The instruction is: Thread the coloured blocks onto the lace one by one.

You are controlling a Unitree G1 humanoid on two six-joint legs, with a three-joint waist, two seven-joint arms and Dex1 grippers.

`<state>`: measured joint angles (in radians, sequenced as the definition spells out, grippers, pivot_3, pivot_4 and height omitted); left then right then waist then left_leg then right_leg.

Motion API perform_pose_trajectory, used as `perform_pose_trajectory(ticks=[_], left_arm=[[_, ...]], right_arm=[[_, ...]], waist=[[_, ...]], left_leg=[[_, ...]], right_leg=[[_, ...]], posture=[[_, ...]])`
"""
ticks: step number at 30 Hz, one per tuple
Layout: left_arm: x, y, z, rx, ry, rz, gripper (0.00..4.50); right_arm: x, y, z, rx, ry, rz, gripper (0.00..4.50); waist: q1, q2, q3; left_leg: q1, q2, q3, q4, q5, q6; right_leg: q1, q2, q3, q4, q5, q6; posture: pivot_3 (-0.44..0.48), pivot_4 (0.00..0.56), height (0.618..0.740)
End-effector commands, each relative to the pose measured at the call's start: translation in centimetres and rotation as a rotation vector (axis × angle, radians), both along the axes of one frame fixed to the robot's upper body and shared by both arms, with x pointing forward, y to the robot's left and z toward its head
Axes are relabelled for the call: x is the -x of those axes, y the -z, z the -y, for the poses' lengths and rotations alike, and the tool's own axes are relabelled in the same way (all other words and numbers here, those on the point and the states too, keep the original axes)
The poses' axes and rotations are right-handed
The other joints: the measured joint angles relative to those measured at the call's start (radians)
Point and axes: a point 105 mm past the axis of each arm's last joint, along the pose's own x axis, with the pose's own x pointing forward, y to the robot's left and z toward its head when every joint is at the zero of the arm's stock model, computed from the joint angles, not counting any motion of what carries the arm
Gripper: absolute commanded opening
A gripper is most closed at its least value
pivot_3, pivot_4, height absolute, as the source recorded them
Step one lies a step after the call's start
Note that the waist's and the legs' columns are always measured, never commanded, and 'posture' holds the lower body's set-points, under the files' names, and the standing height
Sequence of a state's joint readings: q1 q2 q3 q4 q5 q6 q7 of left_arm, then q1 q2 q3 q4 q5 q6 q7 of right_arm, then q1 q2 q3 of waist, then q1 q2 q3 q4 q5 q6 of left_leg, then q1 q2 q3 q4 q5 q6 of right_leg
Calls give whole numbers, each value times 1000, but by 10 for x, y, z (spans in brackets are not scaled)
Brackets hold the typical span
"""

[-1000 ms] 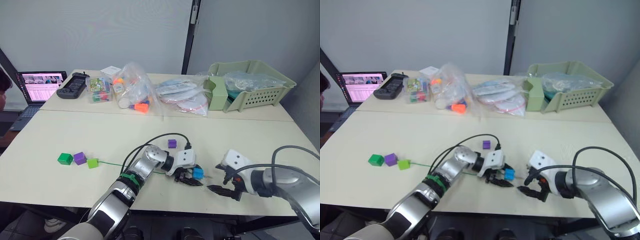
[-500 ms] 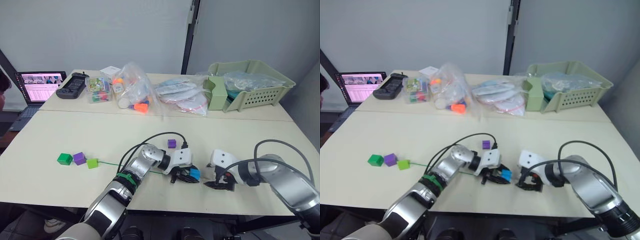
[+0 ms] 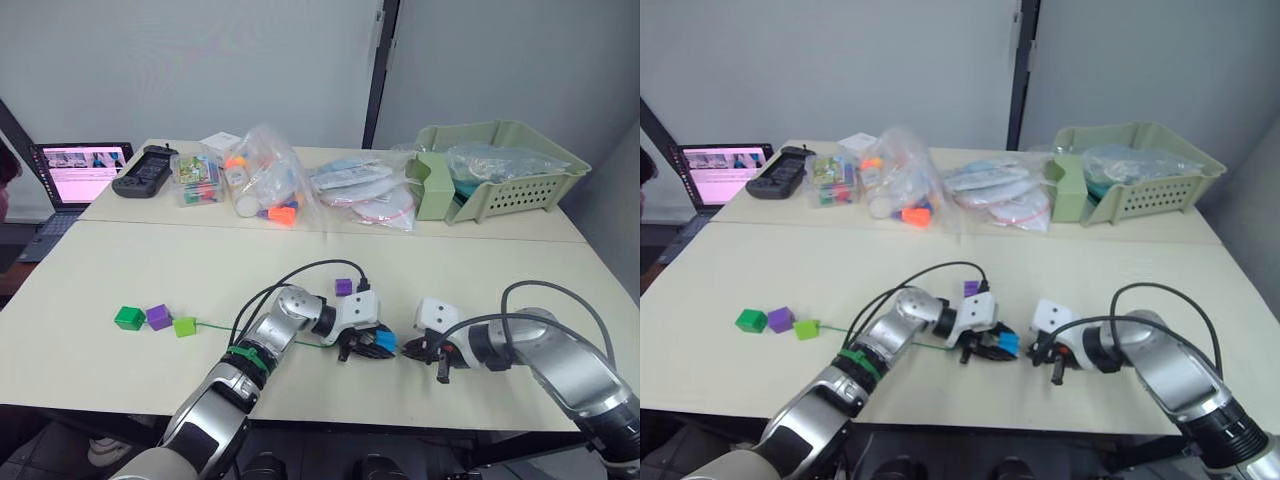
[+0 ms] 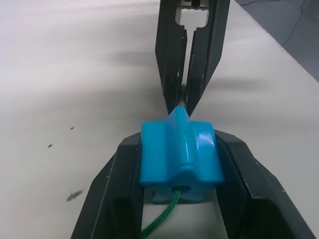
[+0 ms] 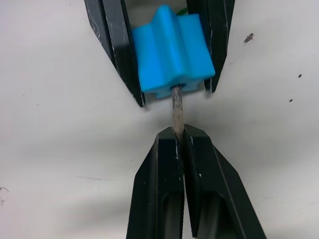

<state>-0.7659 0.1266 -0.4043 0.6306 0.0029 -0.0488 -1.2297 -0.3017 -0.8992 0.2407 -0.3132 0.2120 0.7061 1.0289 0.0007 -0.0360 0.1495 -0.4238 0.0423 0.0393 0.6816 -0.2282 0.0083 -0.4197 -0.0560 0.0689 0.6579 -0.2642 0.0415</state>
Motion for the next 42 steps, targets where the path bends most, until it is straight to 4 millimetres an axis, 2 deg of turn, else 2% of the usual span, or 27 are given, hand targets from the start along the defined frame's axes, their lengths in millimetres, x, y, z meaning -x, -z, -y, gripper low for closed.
perform_pose_trajectory(ticks=[1, 3, 5, 12, 15, 17, 20, 23, 29, 30, 36, 40, 42], left_arm=[[-13, -31, -10, 95, -47, 95, 1404], [-18, -40, -30, 106, -80, 111, 1404], [-18, -42, -62, 76, -104, 121, 1404], [2, -40, -148, -66, -156, 96, 1404], [9, -40, -201, -150, -234, 83, 1404], [16, -38, -227, -191, -275, 67, 1404], [22, -31, -251, -249, -329, 41, 1404], [23, -29, -284, -322, -418, 29, 1404], [21, -40, -298, -316, -440, 18, 1404], [20, -45, -298, -307, -442, -2, 2418], [11, -73, -297, -269, -429, 8, 4365], [2, -95, -283, -210, -408, 42, 4445], [1, -105, -263, -144, -352, 55, 4445]], right_arm=[[4, -5, 2, -9, -10, -5, 0], [4, -7, 4, -3, -13, -4, 0], [3, -8, 7, 5, -17, -3, 0], [2, -10, 9, 19, -50, -10, 0], [1, -10, 8, 18, -72, -13, 0], [1, -10, 7, 17, -83, -13, 0], [-1, -10, 5, 14, -91, -12, 0], [-2, -12, 2, 11, -106, -11, 0], [-3, -11, -1, 8, -118, -14, 0], [-3, -12, -1, 8, -121, -14, 0], [-1, -14, -1, 7, -123, -17, 0], [-1, -15, -1, 2, -115, -13, 0], [0, -17, -1, -8, -108, -9, 0]], waist=[[0, 0, 0], [0, 0, 0], [-8, 0, 0], [-13, 0, 0], [-14, 0, 0], [-14, 0, 0], [-10, 1, 0], [-7, 0, 1], [-6, 0, 1], [-6, 0, 1], [-5, 0, 1], [-4, 0, 1], [-4, 0, 1]], left_leg=[[0, 0, 0, 0, 0, 0], [0, 0, 0, 0, 0, 0], [0, 0, 0, 0, 0, 0], [1, 2, 1, -1, 0, 0], [1, 2, 1, -1, 0, 0], [2, 3, 3, -1, 0, 0], [2, 4, 4, -1, 0, 0], [2, 4, 6, -1, 0, 0], [2, 5, 8, -1, 0, 0], [1, 5, 8, -1, 0, 0], [1, 5, 9, -1, 0, 0], [1, 5, 9, -1, 0, 0], [1, 5, 9, -1, 0, 0]], right_leg=[[0, 0, 0, 0, 0, 0], [0, 0, 0, 0, 0, 0], [-1, 0, 0, 0, 0, 0], [-2, 0, 0, 3, 0, 0], [-1, 0, 0, 2, 0, 0], [-2, 0, -1, 2, 0, -1], [-2, 0, -1, 3, 0, -1], [-2, -1, -1, 2, 0, -1], [-3, 0, -1, 3, -1, -1], [-3, 0, -1, 3, -1, -1], [-4, 0, -1, 3, -1, -1], [-4, 0, -1, 4, -1, -1], [-4, 0, -1, 4, -1, -1]], posture=[[0, 150, 732], [0, 150, 732], [0, 150, 732], [0, 150, 732], [0, 150, 732], [0, 150, 732], [0, 150, 732], [0, 150, 732], [0, 150, 732], [0, 150, 732], [0, 150, 732], [0, 150, 732], [0, 150, 732]])
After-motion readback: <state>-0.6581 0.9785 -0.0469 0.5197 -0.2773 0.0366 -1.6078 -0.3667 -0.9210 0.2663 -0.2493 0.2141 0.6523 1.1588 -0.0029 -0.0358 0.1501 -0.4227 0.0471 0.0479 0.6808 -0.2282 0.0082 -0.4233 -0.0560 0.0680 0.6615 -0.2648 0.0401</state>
